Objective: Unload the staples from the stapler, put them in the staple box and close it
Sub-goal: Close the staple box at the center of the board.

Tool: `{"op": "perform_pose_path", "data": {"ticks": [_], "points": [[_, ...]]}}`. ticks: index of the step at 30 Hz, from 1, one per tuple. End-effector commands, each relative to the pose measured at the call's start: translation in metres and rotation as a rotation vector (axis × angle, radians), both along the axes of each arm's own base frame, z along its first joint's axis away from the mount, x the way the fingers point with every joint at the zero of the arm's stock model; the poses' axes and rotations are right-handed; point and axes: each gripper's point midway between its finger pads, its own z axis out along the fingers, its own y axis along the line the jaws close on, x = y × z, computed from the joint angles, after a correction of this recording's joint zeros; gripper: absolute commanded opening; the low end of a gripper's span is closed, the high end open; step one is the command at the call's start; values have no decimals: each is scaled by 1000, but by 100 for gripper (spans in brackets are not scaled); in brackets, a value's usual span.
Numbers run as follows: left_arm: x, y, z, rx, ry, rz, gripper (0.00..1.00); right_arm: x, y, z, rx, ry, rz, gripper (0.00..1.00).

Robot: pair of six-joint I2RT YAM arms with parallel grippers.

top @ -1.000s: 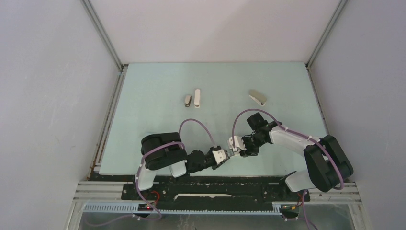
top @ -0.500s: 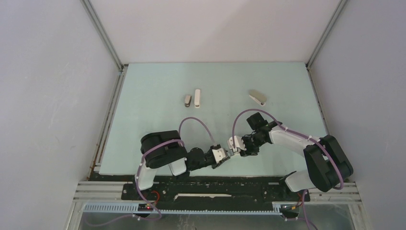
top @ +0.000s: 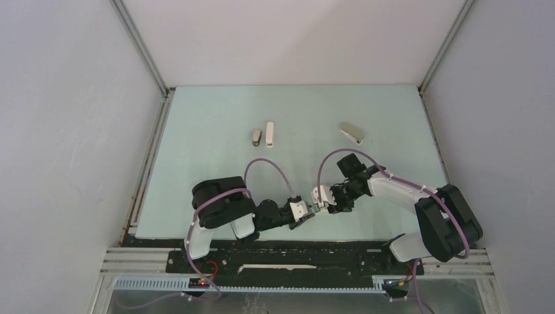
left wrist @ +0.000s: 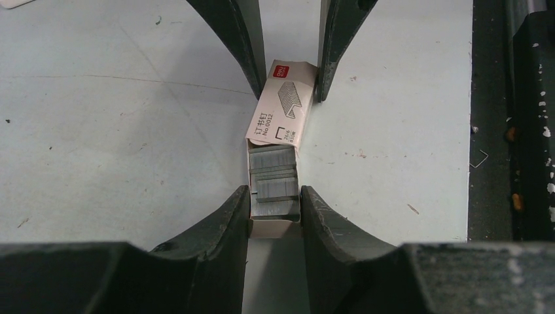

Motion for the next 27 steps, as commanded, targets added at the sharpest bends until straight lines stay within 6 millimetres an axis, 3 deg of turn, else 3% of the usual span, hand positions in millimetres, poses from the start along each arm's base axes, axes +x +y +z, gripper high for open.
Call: {"op": "perform_pose_path", "data": {"ticks": [1, 27], "points": [[-3, -3, -10, 24, 21, -46, 38, 18, 7, 2, 4, -78, 31, 47], [-4, -7, -7, -5, 67, -116, 38, 15, 11, 0, 0, -43, 98, 47]]}}
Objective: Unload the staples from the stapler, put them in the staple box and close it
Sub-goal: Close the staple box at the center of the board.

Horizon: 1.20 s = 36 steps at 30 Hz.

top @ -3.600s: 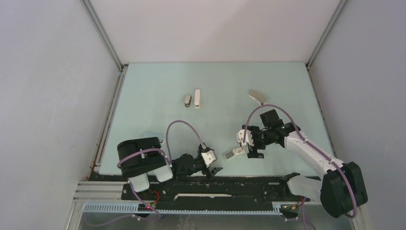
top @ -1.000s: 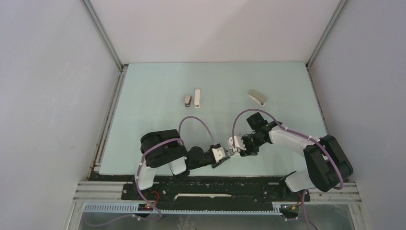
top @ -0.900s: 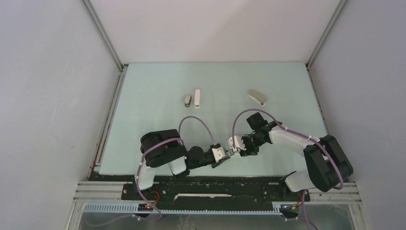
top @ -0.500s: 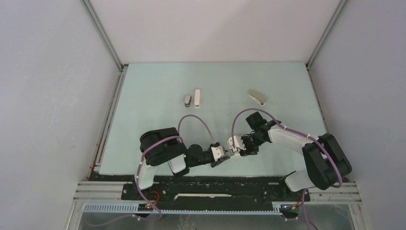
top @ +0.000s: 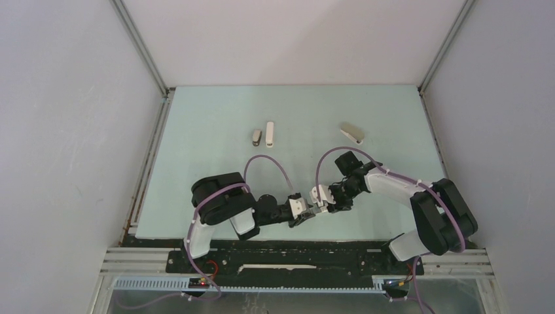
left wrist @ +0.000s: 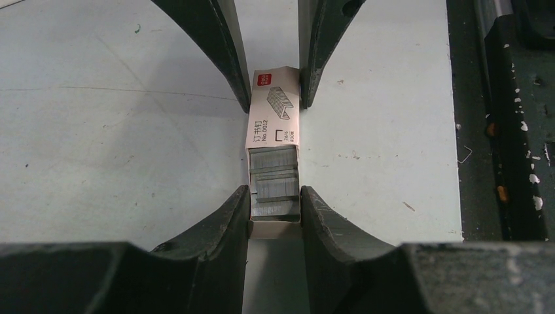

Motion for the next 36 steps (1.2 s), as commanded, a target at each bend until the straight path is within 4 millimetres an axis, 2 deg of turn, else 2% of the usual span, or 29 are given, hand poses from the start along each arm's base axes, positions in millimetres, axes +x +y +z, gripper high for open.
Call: {"op": "perform_pose_path", "data": {"ticks": [1, 15, 20, 26, 33, 36], "points": [[-2, -4, -7, 13, 33, -31, 38, 12, 8, 1, 9, -58, 53, 47], [6, -13, -6, -4, 51, -25, 38, 3, 20, 3, 18, -29, 90, 46], [10, -10, -7, -2, 54, 8, 41, 3, 19, 3, 11, -17, 61, 48], [11, -7, 2, -19, 64, 27, 66, 6, 12, 8, 1, -4, 1, 60], [12, 2, 33, -75, 40, 64, 82, 5, 4, 12, -1, 15, -27, 62], [8, 10, 41, -83, 24, 72, 90, 4, -1, 16, 5, 18, -33, 67]]}}
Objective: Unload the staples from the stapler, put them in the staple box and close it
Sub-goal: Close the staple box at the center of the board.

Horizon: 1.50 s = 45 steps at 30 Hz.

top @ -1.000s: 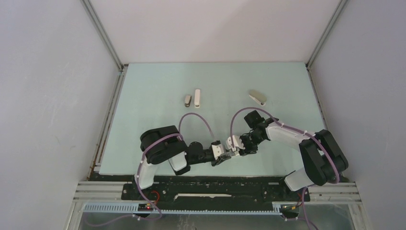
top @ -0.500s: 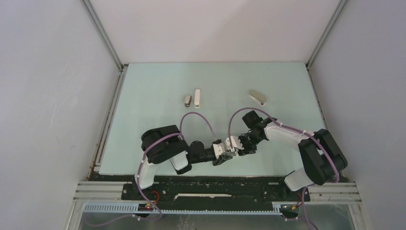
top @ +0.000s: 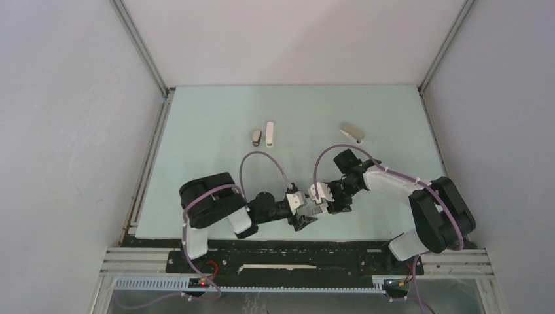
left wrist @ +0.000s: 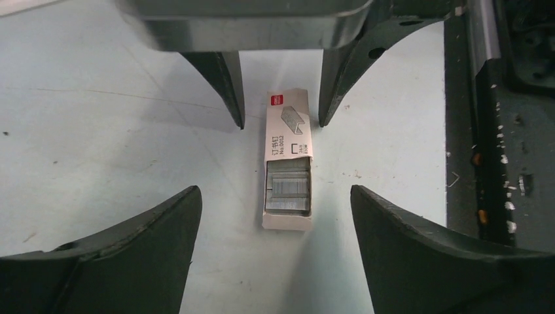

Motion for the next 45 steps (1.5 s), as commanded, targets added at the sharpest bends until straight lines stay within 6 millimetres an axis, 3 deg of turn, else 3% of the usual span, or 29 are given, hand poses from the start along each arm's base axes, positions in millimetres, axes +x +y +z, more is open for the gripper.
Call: {"op": "perform_pose_path", "data": {"ticks": [1, 6, 14, 22, 31, 45], "points": [[-1, 13, 25, -47, -39, 31, 91, -2, -6, 14, 21, 15, -19, 68], [-10, 22, 12, -10, -26, 9, 90, -4, -14, 15, 20, 31, -32, 69], [-11, 12, 0, 4, -14, -6, 87, -3, -17, 8, 2, 54, -52, 65], [-7, 5, -9, 12, 8, -2, 73, 0, -13, 4, -17, 44, -61, 61], [-7, -3, -18, 13, 40, -16, 47, -1, -10, 1, -28, 44, -55, 54], [-7, -9, -18, 1, 66, -26, 37, -5, 0, 4, -15, 49, -50, 45]]}}
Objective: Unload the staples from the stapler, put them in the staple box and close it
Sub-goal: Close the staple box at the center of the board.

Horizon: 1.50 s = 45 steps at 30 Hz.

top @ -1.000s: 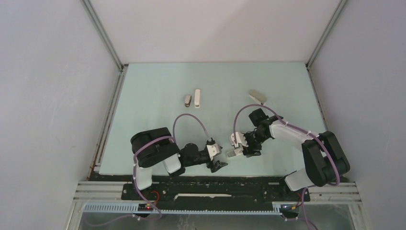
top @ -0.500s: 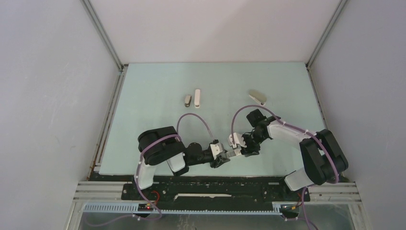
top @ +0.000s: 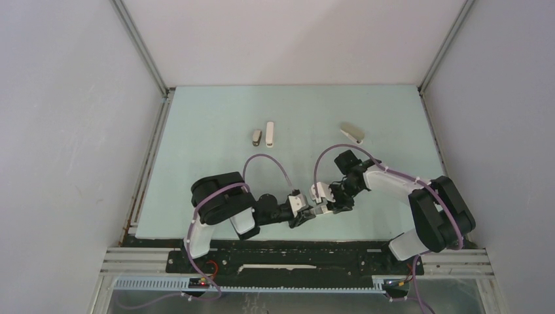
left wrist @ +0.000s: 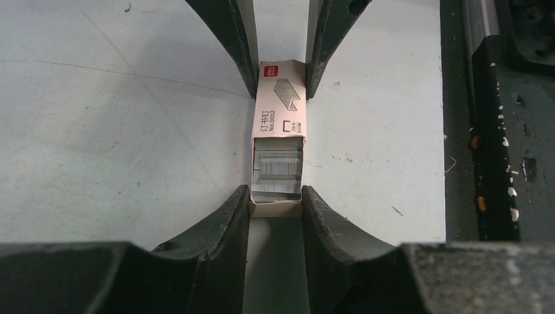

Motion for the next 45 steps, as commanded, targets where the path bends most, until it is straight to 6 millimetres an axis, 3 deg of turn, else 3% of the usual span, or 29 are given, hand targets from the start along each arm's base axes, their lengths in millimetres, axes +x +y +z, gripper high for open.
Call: {"op": "perform_pose_path", "data": {"ticks": [1, 16, 22, 33, 38, 45], "points": [[1, -10, 0, -15, 20, -11, 37, 5, 12, 7, 28, -19, 4, 44], [5, -19, 5, -46, 54, 2, 39, -3, 27, 10, 30, -9, 21, 43], [6, -12, 13, -55, 46, 27, 55, 6, 22, 14, 26, -6, -30, 52], [5, 18, 66, -142, -25, 105, 84, 9, 8, 53, 130, -49, -75, 75], [13, 42, 78, -199, 51, 251, 99, 8, 0, 63, 157, -30, -119, 72], [30, 87, 86, -327, 217, 526, 100, 11, -5, 52, 131, 37, -214, 46]]}}
